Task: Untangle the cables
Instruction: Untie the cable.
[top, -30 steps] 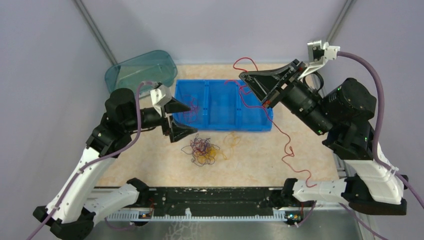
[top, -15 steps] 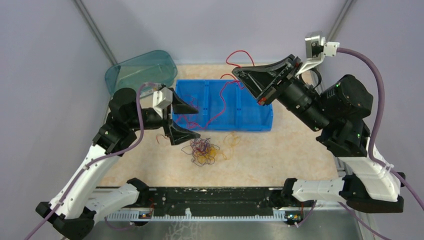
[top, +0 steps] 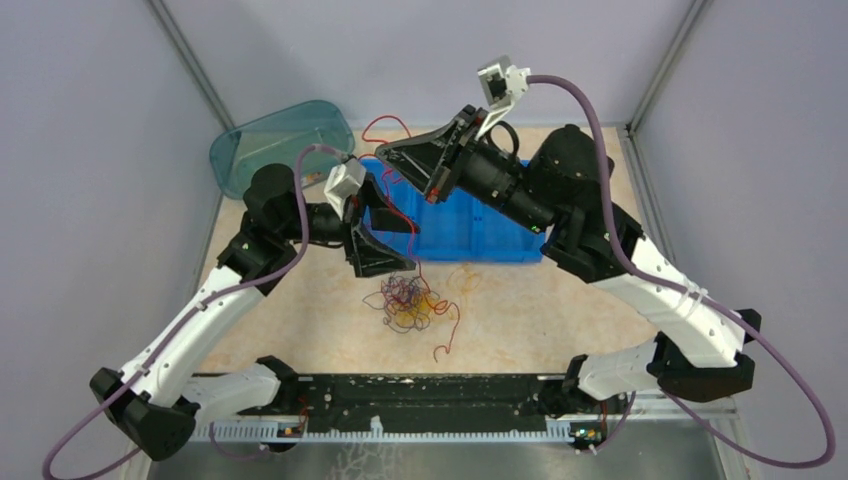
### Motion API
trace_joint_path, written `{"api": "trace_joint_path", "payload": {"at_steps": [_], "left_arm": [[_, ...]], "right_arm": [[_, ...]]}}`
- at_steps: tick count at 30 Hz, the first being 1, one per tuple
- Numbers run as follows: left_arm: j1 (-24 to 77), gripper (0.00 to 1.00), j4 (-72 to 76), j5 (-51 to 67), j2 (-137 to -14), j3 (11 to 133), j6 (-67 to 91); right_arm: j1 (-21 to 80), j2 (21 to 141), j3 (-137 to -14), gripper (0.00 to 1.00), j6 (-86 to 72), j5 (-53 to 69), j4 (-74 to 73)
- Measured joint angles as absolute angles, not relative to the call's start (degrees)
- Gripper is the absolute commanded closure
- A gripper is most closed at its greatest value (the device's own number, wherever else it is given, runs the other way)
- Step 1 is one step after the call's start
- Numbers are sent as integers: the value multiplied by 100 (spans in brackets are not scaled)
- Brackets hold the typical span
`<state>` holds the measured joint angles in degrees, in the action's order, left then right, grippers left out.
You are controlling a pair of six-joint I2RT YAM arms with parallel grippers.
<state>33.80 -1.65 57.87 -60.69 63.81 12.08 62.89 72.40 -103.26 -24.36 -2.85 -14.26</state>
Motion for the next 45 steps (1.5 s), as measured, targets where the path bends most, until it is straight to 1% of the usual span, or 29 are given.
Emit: {"api": "trace_joint_path", "payload": {"at_steps": [4,7,10,13,15,17,18,19,20,21,22,23,24,25,26,27,28,29,30,33,36,39,42,45], "left_arm": [[3479,12,-49,6233,-6036,6381,1498],[3516,11,-23,6541,-5918,6359,1619],[3533,10,12,6678,-5780,6305,1723],[3551,6,128,6801,-5765,6307,1865],[3566,6,132,6882,-5776,6309,1903],[3577,14,110,6914,-5776,6309,1887],[3588,20,102,6897,-5774,6309,1846],[3592,30,89,6831,-5769,6309,1815],[3592,44,78,6689,-5763,6309,1761],[3592,56,69,6501,-5749,6309,1678],[3592,65,49,6302,-5732,6309,1619],[3592,70,27,6128,-5717,6309,1509],[3592,71,-8,5922,-5708,6316,1382],[3592,70,-62,5780,-5704,6329,1249],[3592,64,-163,5605,-5704,6364,1072],[3592,49,-255,5492,-5704,6392,943],[3590,36,-333,5382,-5695,6416,794],[3590,28,-397,5299,-5673,6423,659],[3592,24,-513,5214,-5625,6420,541],[3590,16,-718,4989,-5369,6311,259],[3592,6,-825,4692,-4853,5927,14],[3592,0,-947,4403,-4466,5618,-73],[3592,0,-919,4278,-4462,5542,-47],[3592,4,-777,4436,-4700,5522,191]], "right_arm": [[6226,7395,-10326,100,-2517,-143,-1404],[6128,7430,-10328,100,-2561,-89,-1358],[6086,7456,-10379,100,-2578,-32,-1275],[6084,7524,-10514,100,-2600,10,-1212],[6082,7533,-10514,100,-2615,14,-1151],[6077,7553,-10514,100,-2622,30,-1140],[6071,7566,-10514,100,-2628,43,-1131],[6064,7583,-10514,100,-2648,56,-1118],[6058,7601,-10514,100,-2663,64,-1100],[6055,7618,-10514,100,-2672,75,-1087],[6055,7631,-10514,100,-2683,84,-1074],[6055,7644,-10514,100,-2687,95,-1072],[6055,7653,-10514,100,-2689,99,-1072],[6055,7658,-10514,100,-2694,102,-1074],[6055,7658,-10514,100,-2703,99,-1074],[6055,7655,-10514,100,-2703,97,-1070],[6055,7651,-10514,100,-2703,95,-1066],[6055,7649,-10514,100,-2700,95,-1068],[6055,7644,-10514,100,-2698,91,-1068],[6055,7634,-10514,100,-2665,69,-1070],[6055,7612,-10514,100,-2661,69,-1068],[6055,7607,-10514,100,-2663,75,-1066],[6055,7607,-10514,100,-2668,93,-1059],[6055,7607,-10514,100,-2692,128,-1002]]}}
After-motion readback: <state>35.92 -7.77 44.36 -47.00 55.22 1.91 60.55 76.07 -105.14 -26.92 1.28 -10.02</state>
